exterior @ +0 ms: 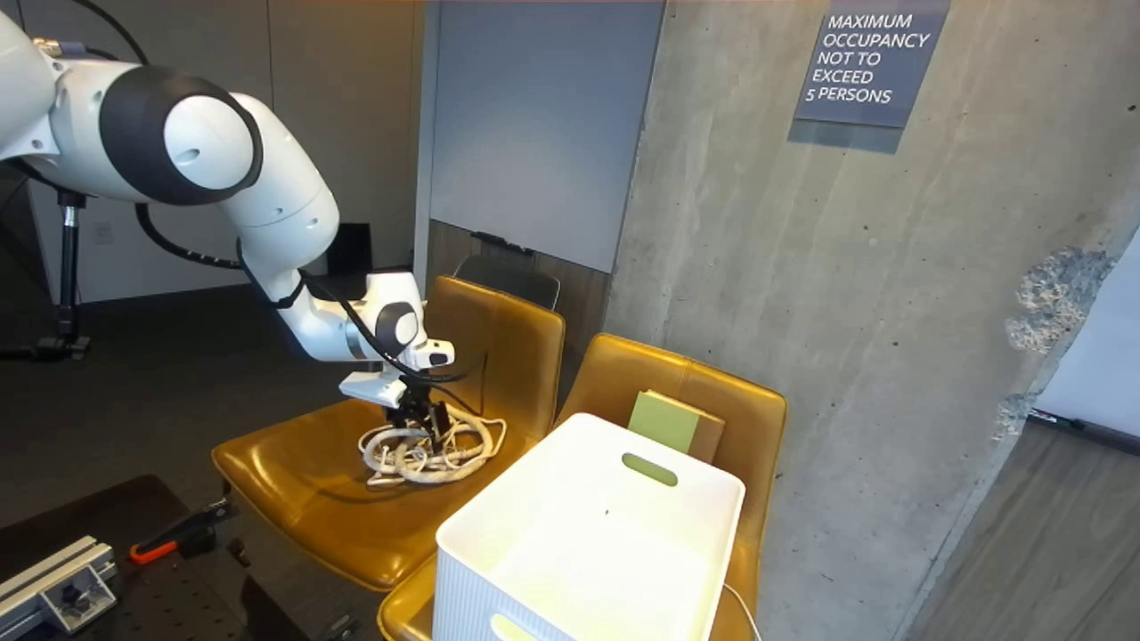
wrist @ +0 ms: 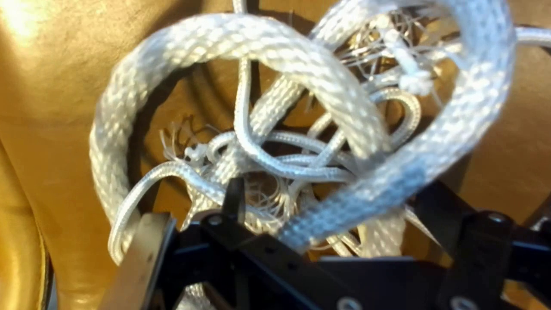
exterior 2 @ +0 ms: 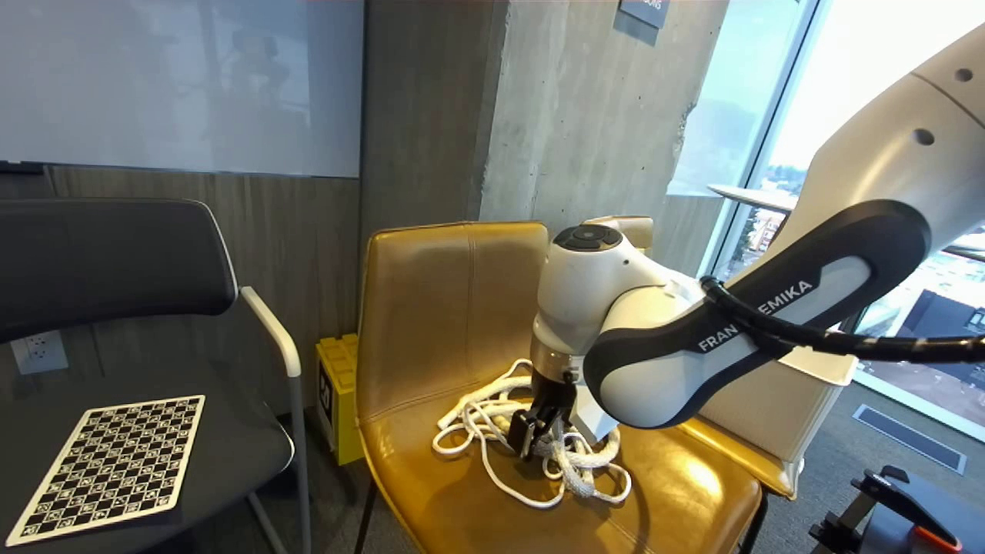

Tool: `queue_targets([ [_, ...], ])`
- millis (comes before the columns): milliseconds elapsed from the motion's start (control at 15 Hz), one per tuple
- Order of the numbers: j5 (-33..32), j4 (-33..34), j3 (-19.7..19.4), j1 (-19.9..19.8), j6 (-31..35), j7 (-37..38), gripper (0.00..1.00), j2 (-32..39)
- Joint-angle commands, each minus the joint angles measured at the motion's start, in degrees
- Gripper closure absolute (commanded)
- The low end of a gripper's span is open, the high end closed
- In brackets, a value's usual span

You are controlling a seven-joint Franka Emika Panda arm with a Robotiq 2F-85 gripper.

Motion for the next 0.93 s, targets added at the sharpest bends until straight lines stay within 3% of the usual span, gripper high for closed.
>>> queue_targets([
  [0, 0.02, 1.73, -2.14, 1.85, -0.01, 1.55, 0.26, 2.29],
  [200, -0.08, 1.50, -2.54, 2.82, -0.16, 2.26, 0.37, 1.71],
  [733, -0.45, 1.80, -4.68, 4.16, -1.82, 3.66, 0.99, -1.59],
  [867, -0.51, 1.91, -5.72, 4.06, -3.29, 3.95, 1.00, -4.04],
])
